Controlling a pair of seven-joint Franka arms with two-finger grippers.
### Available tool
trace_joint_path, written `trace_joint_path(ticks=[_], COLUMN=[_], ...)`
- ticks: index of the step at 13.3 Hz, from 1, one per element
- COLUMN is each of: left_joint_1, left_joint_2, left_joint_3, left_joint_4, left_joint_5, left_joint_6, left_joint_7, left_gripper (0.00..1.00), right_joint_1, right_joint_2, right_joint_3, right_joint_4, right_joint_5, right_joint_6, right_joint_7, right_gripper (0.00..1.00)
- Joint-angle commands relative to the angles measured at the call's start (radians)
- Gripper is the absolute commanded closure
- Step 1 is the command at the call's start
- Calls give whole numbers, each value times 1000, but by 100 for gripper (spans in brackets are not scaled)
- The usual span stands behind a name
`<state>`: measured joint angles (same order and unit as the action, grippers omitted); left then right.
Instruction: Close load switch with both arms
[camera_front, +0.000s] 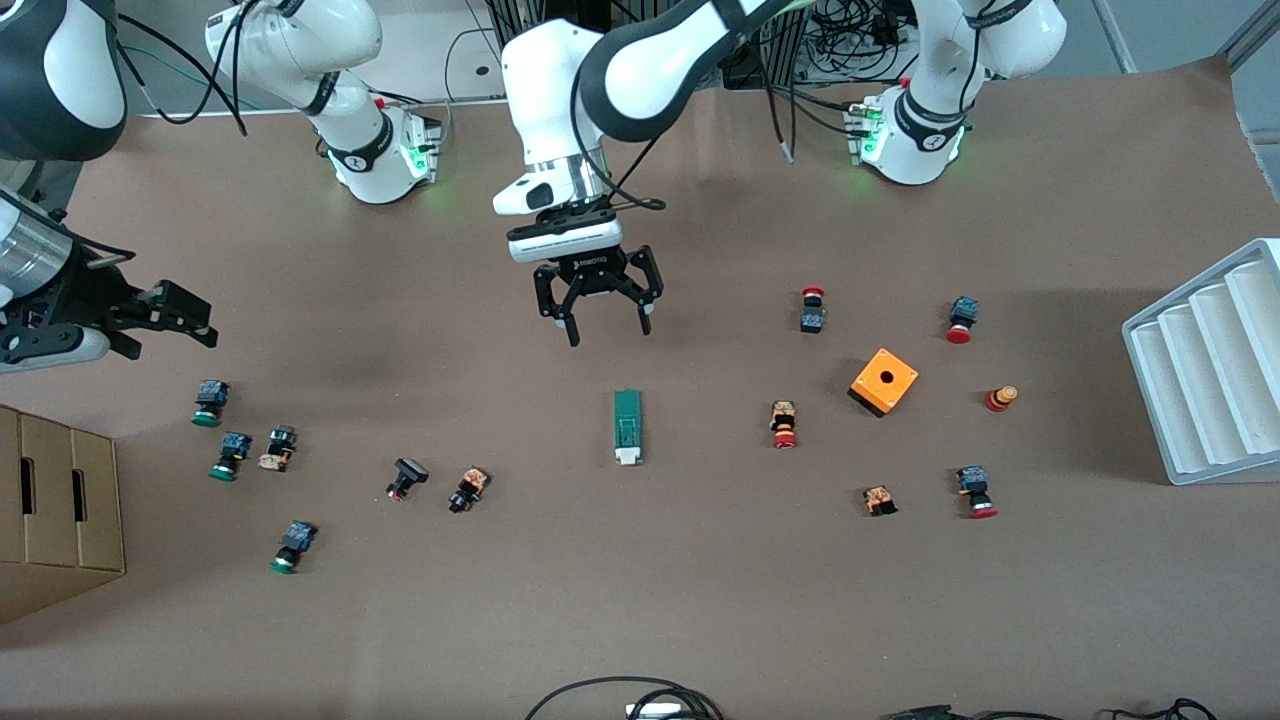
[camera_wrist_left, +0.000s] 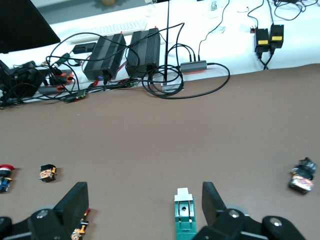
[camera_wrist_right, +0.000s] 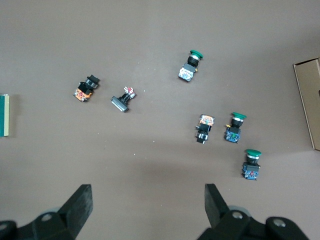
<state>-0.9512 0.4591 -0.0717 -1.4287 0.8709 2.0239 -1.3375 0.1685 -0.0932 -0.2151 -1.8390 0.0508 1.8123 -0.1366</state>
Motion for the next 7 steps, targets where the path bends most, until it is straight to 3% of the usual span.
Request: trace_joint_path(ticks=[1,5,7], left_joint_1=[67,133,184], left_joint_2=[-68,-126,-161], left_joint_3=[-13,-13,-13], left_joint_4=[-24,-24,-24], left_joint_5=[-84,-194,-281], left_joint_6=[53,84,82], left_joint_7=[104,178,336], left_gripper=[0,0,0], right_joint_1=[-1,-1,-3], right_joint_2=[29,52,53], right_joint_3=[-1,0,-1], right_joint_4=[57,69,69], right_joint_5=[-23,-23,-22], right_joint_6=[-11,-7,-5], right_joint_7=[2,-1,-1], right_gripper=[0,0,0])
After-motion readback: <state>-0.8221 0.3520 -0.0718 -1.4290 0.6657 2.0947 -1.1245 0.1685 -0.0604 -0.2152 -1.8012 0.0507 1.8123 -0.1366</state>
